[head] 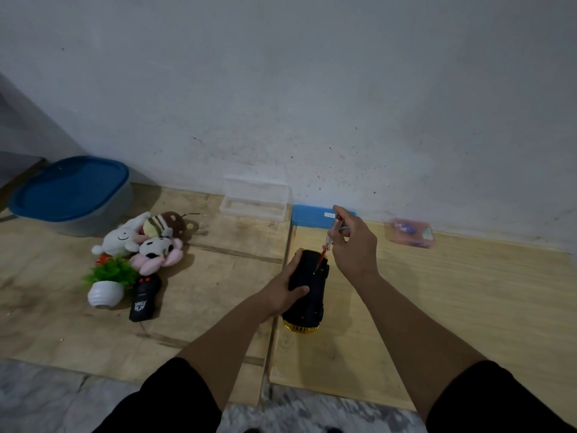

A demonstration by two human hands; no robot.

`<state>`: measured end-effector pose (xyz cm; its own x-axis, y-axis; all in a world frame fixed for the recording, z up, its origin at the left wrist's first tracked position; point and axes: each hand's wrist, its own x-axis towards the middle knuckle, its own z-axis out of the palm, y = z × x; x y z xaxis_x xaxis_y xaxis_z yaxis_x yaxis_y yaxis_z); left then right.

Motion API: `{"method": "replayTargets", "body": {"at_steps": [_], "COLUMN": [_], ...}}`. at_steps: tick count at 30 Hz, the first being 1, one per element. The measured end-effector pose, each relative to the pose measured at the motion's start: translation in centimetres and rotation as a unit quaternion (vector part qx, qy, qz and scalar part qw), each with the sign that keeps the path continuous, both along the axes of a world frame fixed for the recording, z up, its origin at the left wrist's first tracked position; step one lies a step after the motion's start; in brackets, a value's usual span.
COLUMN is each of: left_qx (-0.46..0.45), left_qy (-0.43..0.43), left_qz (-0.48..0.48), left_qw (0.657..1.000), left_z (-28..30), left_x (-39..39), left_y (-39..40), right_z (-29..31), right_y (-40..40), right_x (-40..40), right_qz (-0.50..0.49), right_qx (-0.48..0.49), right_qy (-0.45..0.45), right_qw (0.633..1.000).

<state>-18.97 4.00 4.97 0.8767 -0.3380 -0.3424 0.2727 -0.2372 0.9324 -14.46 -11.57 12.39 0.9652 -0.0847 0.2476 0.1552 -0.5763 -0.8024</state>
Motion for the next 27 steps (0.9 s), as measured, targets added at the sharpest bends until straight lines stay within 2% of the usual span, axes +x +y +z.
{"method": "replayTargets", "body": {"at_steps": [12,27], "left_qx": [-0.003,-0.012], "left_qy": [0.001,0.003], "left_qz": [0.004,-0.009], "left_qw": [1.000,1.000], "left_z": [0.08,0.13], "left_x": [0.29,0.84], "left_y": [0.33,0.56], "right_z": [0.48,0.85], "right_y": [0.50,0.43], "right_x": [-0.20,0.09], "right_qz": [0.023,0.031], "right_qx": [-0.021,-0.001], "right_qy": [-0.014,-0.016], "right_qw": [0.999,0.999]}}
